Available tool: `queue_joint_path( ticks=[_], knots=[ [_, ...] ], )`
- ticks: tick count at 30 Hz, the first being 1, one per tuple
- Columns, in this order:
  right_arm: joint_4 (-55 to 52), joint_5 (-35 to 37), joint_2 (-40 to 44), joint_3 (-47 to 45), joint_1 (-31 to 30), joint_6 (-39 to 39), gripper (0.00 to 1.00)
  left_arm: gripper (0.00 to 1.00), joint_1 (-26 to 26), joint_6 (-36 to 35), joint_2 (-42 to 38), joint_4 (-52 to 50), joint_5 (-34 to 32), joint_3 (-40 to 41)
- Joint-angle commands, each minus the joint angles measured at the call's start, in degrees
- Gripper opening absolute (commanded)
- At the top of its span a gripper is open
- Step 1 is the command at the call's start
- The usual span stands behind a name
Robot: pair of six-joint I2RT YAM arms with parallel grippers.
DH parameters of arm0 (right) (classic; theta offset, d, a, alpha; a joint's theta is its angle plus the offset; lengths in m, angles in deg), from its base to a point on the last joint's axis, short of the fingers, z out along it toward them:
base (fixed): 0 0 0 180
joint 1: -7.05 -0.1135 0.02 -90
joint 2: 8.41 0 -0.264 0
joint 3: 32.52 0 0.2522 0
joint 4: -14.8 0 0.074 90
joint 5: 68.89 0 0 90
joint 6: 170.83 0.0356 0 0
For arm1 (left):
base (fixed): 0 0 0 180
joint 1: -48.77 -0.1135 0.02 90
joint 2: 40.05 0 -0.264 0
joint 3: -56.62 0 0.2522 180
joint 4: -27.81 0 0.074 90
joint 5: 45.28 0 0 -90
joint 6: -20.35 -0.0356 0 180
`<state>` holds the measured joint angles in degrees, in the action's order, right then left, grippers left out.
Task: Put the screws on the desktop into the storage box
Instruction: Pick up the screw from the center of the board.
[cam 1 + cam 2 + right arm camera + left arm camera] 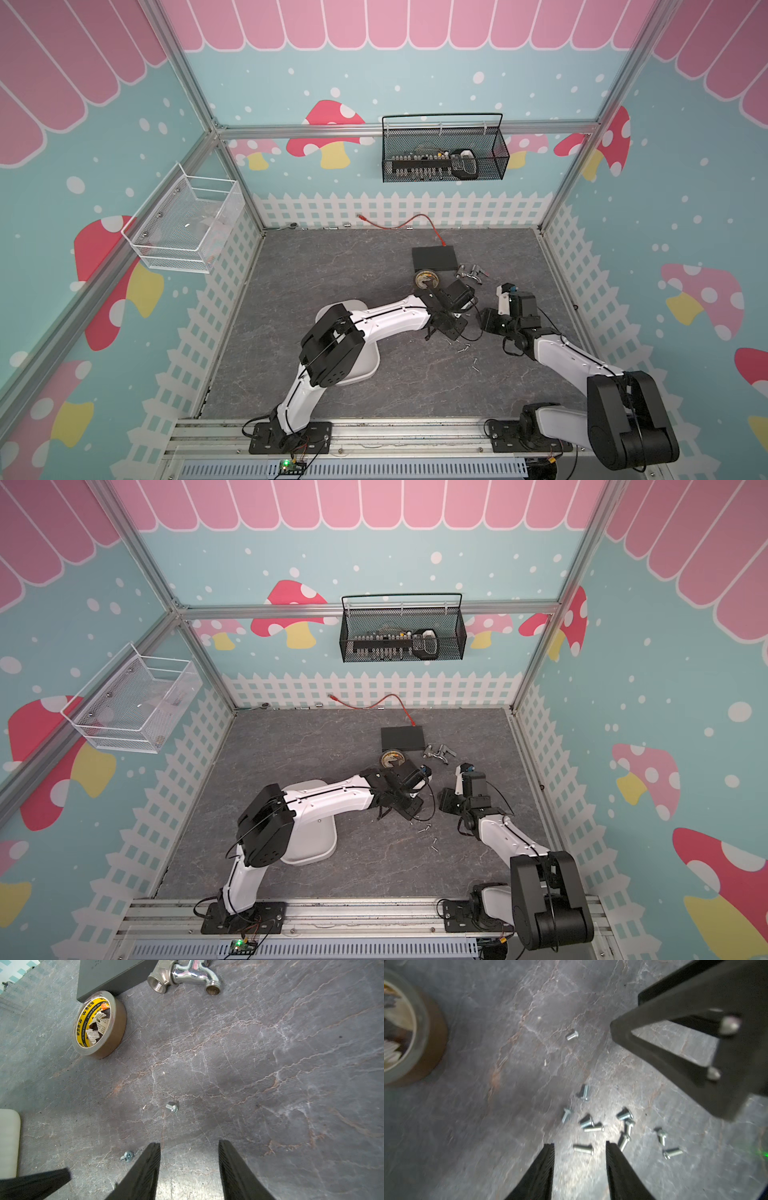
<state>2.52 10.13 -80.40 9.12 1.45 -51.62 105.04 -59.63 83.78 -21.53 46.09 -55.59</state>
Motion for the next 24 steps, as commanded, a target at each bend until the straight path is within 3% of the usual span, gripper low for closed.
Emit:
queue_joint_path(
  ticks=[1,24],
  knots=[
    [-0.06,0.03,-0.33,0.6,0.22,-0.38,0.51,0.44,-0.2,-5.58,2.8,-0.89,1.32,-3.45],
    [0.19,-0.93,-0.69,0.42,0.23,-0.38,0.51,0.3,-0.73,-5.98,8.25,-3.22,-3.16,-4.57]
  ],
)
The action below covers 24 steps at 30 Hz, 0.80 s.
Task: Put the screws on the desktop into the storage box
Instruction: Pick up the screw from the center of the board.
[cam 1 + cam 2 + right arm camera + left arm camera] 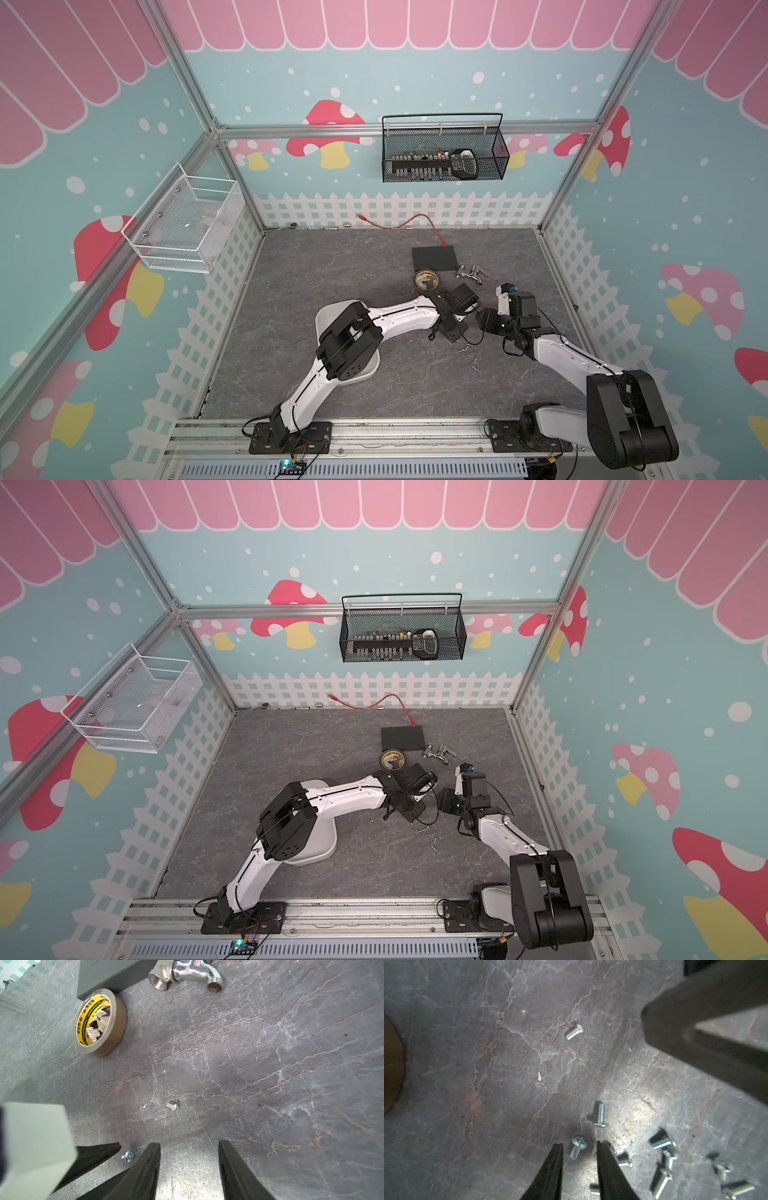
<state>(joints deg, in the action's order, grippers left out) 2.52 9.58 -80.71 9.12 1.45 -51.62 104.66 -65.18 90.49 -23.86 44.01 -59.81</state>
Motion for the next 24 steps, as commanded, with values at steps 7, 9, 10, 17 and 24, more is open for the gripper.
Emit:
queue_joint_path(
  ticks=[7,9,10,17,24],
  knots=[
    [0.19,-0.75,-0.5,0.51,0.22,-0.38,0.51,0.26,-0.4,-0.34,3.08,-0.96,-1.81,-0.64],
    [0.19,-0.66,-0.46,0.44,0.21,-0.38,0.51,0.19,-0.35,-0.34,3.45,-1.15,-1.77,-0.69],
    [0.19,-0.73,-0.48,0.42,0.19,-0.4,0.51,0.17,-0.35,-0.34,3.58,-1.37,-1.75,-0.77],
    [0.32,-1.12,-0.79,0.51,0.17,-0.36,0.51,0.01,-0.61,-0.34,2.73,-1.75,-3.09,-0.32],
    [0.33,-1.13,-0.67,0.42,0.21,-0.3,0.51,0.0,-0.62,0.71,-1.43,-1.64,-3.73,-0.88]
  ],
)
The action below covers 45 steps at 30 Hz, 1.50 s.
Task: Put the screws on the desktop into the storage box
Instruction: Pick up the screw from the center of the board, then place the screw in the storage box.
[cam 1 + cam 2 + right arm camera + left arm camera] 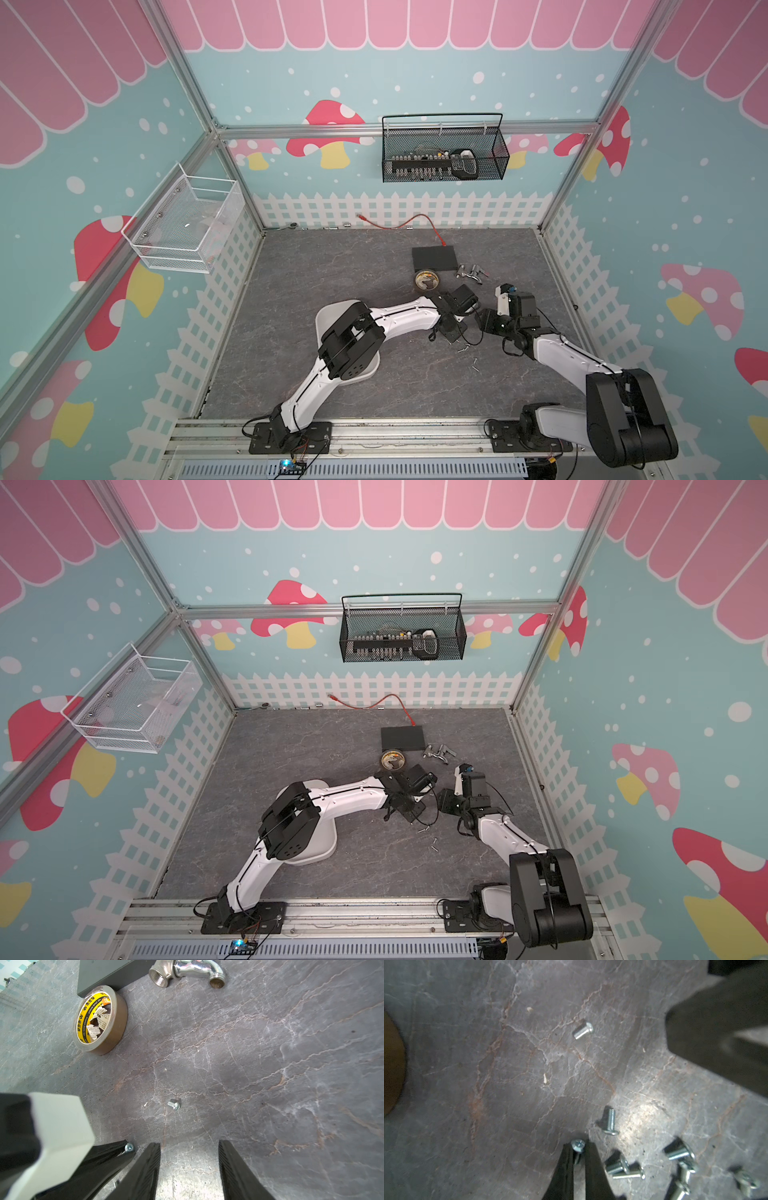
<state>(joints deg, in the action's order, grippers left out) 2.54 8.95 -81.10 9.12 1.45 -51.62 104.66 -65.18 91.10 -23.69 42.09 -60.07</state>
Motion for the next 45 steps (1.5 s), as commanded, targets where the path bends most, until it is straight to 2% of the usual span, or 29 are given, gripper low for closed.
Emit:
queue_joint_path(
  ticks=[1,7,9,14,20,23,25,31,34,36,39,41,43,45],
  knots=[
    [0.28,-0.41,-0.34,0.42,0.12,-0.33,0.51,0.0,-0.62,1.16,-3.12,-1.82,-2.0,-0.76],
    [0.43,-0.57,-0.42,0.5,0.24,-0.3,0.51,0.0,-0.62,4.88,-12.68,-1.83,-3.39,2.11],
    [0.42,-0.84,-0.44,0.47,0.16,-0.25,0.51,0.0,-0.78,7.28,-17.71,-1.72,-4.35,6.07],
    [0.26,-1.98,-0.47,0.92,0.22,-0.12,0.51,0.0,-2.28,15.9,-34.16,0.07,-7.66,23.46],
    [-3.05,-3.51,-1.86,3.4,-1.59,-1.15,0.51,0.0,-9.88,25.29,-51.91,-0.12,-8.36,43.88],
    [-3.87,-2.39,-2.16,3.66,-4.13,-1.41,0.52,0.0,-16.35,27.87,-55.46,0.71,-6.03,49.95],
    [-5.32,-1.02,-2.37,4.67,-6.19,-1.78,0.52,0.0,-18.63,28.69,-55.75,1.37,-6.39,52.2],
    [-10.5,2.17,-2.44,8.15,-11.19,-3.06,0.52,0.04,-22.19,28.46,-53.36,2.54,-5.87,54.4],
    [-11.33,2.58,-2.18,8.38,-12.1,-3.19,0.53,0.05,-22.17,27.98,-54.79,2.73,-5.8,53.73],
    [-11.54,3.03,-2.44,8.3,-12.33,-3.17,0.53,0.11,-22.23,27.46,-56.73,2.93,-5.8,53.6],
    [-12.38,3.5,-2.59,8.56,-12.89,-3.37,0.53,0.13,-22.15,26.35,-58.91,4.36,0.49,54.14],
    [-12.46,3.47,-2.2,8.49,-13.13,-3.46,0.53,0.13,-21.1,24.77,-60.05,6.25,5.77,53.9],
    [-12.31,3.87,-1.87,8.25,-13.34,-3.46,0.53,0.17,-18.47,24.12,-60.25,6.48,6.41,51.6],
    [-12.34,4.13,-1.83,8.28,-13.27,-3.63,0.54,0.27,-14.64,23.7,-59.11,5.93,6.01,47.78]
  ],
)
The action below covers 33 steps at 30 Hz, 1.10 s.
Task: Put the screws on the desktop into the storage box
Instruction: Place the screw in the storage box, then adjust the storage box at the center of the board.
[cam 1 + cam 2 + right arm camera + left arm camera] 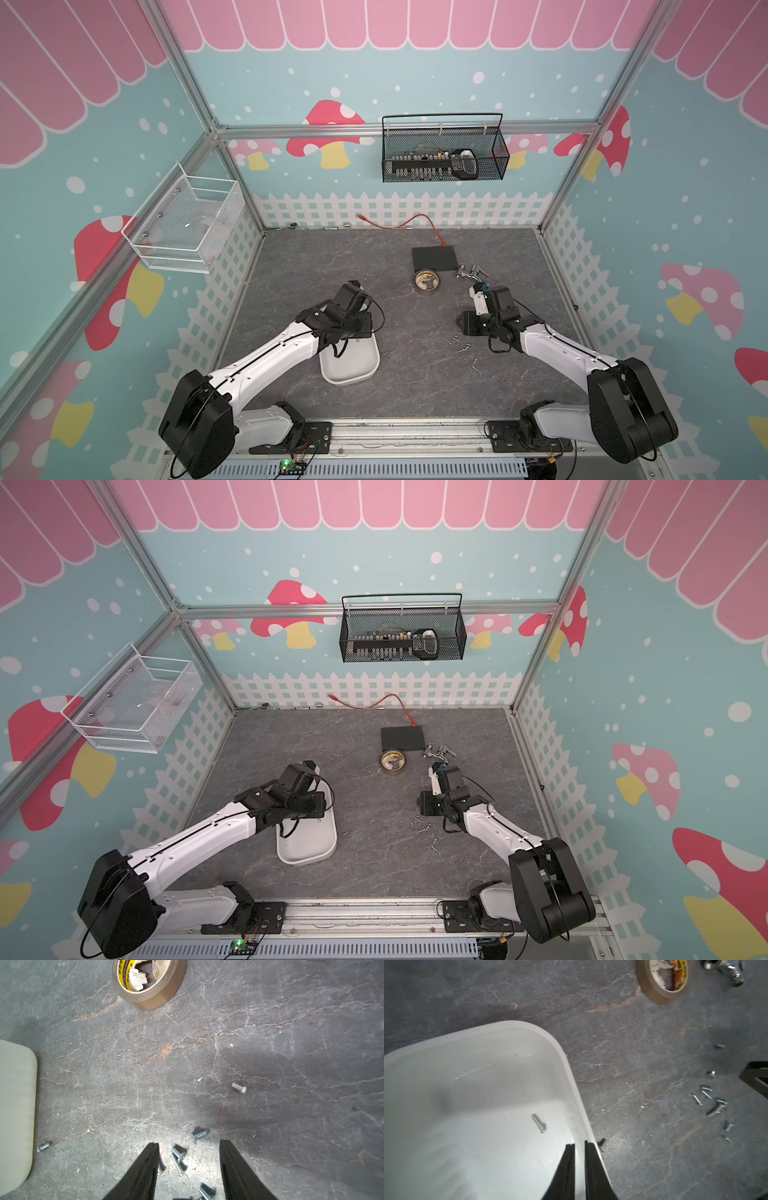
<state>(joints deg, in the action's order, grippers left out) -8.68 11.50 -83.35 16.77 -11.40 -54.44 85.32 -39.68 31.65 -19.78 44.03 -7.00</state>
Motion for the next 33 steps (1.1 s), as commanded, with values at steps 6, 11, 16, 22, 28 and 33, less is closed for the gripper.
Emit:
queue_joint_path(
  ticks=[6,11,16,22,28,33],
  knots=[
    [-1.18,2.15,0.67,0.32,-0.42,-1.08,0.54,0.37,12.38,-0.72,12.6,1.19,2.36,-12.35],
    [-1.01,2.45,0.93,-0.04,-0.44,-1.17,0.54,0.35,13.1,2.61,20.3,-0.5,-0.76,-10.84],
    [-0.39,2.48,0.89,-0.51,-0.42,-1.21,0.55,0.37,13.1,6.24,19.36,-0.45,-1.79,-5.15],
    [-0.04,2.38,0.73,-0.71,-0.44,-1.34,0.55,0.39,11.68,8.2,19.68,-1.12,-5.79,-2.64],
    [0.31,2.46,0.81,-1.28,-0.42,-1.26,0.55,0.41,11.24,8.52,21.39,-0.93,-5.66,-4.48],
    [0.31,2.37,0.67,-1.17,-0.42,-1.34,0.55,0.42,11.35,8.62,23.63,0.42,-4.6,-6.39]
  ],
)
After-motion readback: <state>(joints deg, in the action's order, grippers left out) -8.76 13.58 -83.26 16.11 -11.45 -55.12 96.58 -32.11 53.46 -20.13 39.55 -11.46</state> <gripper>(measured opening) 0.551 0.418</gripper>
